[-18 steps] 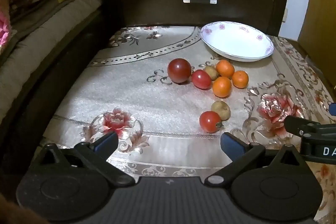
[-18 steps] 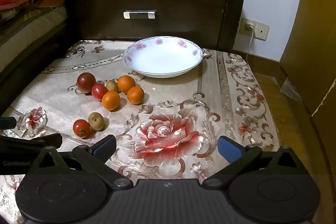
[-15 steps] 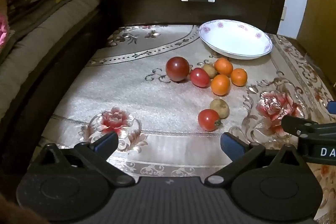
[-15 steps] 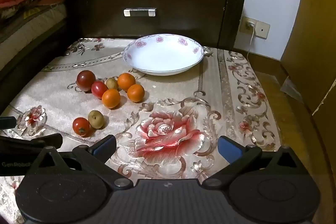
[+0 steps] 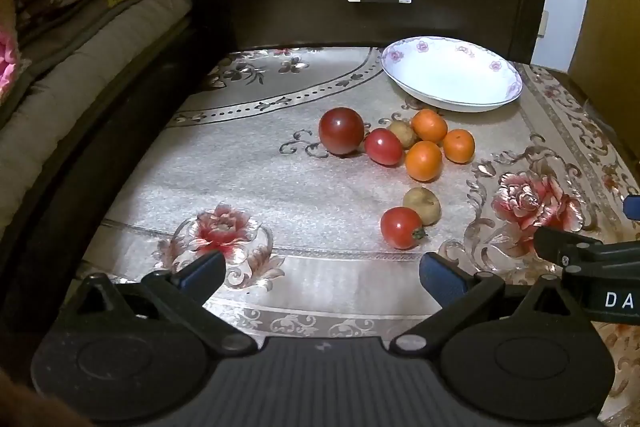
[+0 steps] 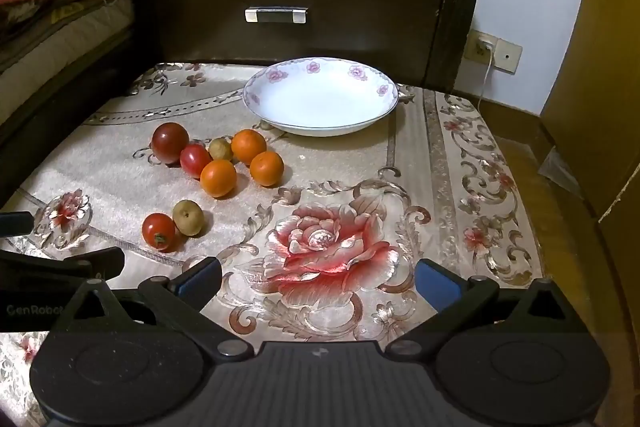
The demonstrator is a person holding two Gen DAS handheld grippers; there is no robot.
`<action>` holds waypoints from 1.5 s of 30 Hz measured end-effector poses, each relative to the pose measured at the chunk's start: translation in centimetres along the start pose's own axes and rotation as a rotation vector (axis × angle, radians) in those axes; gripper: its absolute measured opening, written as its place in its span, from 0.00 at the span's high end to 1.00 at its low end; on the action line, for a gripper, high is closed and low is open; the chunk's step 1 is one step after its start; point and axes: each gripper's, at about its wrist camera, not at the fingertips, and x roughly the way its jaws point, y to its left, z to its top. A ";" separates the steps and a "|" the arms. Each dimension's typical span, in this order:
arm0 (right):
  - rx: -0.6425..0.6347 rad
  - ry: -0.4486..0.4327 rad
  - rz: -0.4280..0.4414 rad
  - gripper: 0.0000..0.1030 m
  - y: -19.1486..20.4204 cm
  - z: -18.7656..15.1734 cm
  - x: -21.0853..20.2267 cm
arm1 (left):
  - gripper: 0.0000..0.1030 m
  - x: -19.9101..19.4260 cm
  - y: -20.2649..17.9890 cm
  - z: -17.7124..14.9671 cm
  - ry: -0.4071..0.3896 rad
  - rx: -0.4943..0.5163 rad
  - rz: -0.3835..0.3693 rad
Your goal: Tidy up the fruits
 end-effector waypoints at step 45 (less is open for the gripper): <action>-0.012 0.021 -0.003 0.05 0.4 -0.2 0.4 | 0.00 0.0 -0.3 -0.2 0.002 0.044 0.025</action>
